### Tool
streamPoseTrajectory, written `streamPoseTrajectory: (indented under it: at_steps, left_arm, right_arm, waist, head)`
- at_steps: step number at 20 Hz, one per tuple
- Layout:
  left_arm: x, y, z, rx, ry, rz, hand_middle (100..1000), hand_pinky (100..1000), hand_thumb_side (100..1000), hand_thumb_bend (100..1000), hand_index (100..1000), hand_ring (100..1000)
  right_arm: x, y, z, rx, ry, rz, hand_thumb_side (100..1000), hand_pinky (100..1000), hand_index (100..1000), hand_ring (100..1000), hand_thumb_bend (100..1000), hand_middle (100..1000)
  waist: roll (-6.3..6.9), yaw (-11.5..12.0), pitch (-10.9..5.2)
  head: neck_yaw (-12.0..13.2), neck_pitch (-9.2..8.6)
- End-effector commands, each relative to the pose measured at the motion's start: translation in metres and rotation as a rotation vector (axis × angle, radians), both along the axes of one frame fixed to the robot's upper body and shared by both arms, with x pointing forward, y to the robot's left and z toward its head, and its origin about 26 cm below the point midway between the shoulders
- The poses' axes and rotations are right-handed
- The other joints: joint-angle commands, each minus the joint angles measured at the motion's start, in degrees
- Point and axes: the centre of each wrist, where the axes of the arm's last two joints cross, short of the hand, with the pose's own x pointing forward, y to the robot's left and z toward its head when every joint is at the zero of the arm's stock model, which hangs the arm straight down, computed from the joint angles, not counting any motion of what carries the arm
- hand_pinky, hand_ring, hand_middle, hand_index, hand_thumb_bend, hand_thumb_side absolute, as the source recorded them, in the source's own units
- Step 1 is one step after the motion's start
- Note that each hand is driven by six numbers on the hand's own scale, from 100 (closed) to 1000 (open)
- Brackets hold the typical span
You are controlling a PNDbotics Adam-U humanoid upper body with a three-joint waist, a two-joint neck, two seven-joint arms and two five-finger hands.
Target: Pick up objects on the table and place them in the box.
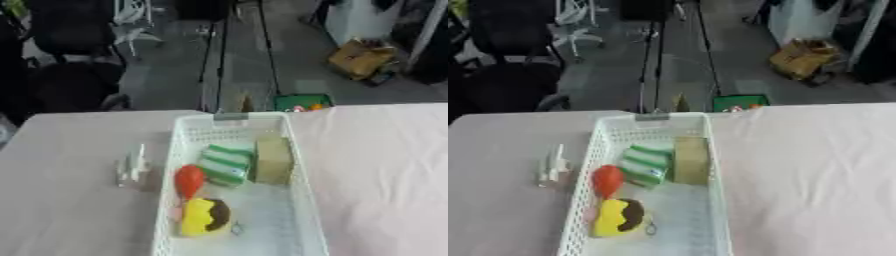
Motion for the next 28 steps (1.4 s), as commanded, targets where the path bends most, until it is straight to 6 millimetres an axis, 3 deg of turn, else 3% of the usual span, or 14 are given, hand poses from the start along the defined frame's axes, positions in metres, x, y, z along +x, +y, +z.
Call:
streamPoseTrajectory:
  at_steps: [1, 8, 13, 14, 15, 28]
  left_arm:
    - [-0.002, 0.000, 0.018, 0.130, 0.108, 0.009, 932, 967, 1000, 449, 1000, 972]
    - [0.009, 0.004, 0.019, 0.255, 0.370, 0.007, 974, 1000, 1000, 522, 1000, 1000]
    - [0.016, 0.005, 0.020, 0.344, 0.458, 0.005, 956, 895, 1000, 598, 1000, 956]
    - [0.018, 0.005, 0.019, 0.356, 0.489, 0.001, 957, 911, 1000, 600, 1000, 962]
    - [0.020, 0.005, 0.018, 0.365, 0.519, -0.005, 965, 987, 1000, 603, 1000, 991]
    - [0.042, 0.014, 0.034, 0.537, 0.727, -0.034, 996, 1000, 1000, 692, 1000, 1000]
  right_arm:
    - [-0.004, -0.001, 0.010, -0.031, -0.023, 0.001, 1000, 832, 828, 899, 100, 846]
    - [-0.003, 0.000, 0.010, -0.033, -0.020, 0.006, 1000, 832, 828, 899, 100, 846]
    - [-0.003, 0.001, 0.011, -0.034, -0.017, 0.011, 1000, 833, 827, 899, 100, 845]
    - [-0.003, 0.002, 0.011, -0.034, -0.017, 0.013, 1000, 833, 827, 899, 100, 845]
    - [-0.003, 0.002, 0.011, -0.035, -0.017, 0.015, 1000, 833, 827, 899, 100, 845]
    - [-0.002, 0.003, 0.011, -0.044, -0.003, 0.023, 1000, 834, 826, 900, 100, 844]
  waist:
    - [0.09, -0.1, -1.36]
    - [0.23, -0.4, -1.39]
    - [0.39, -0.4, -1.39]
    - [0.41, -0.4, -1.39]
    - [0.43, -0.5, -1.39]
    - [1.03, -1.0, -1.66]
  head:
    - [0.3, -0.67]
    - [0.6, -1.38]
    - [0.7, -1.50]
    - [0.7, -1.52]
    - [0.8, -1.56]
    - [1.4, -0.62]
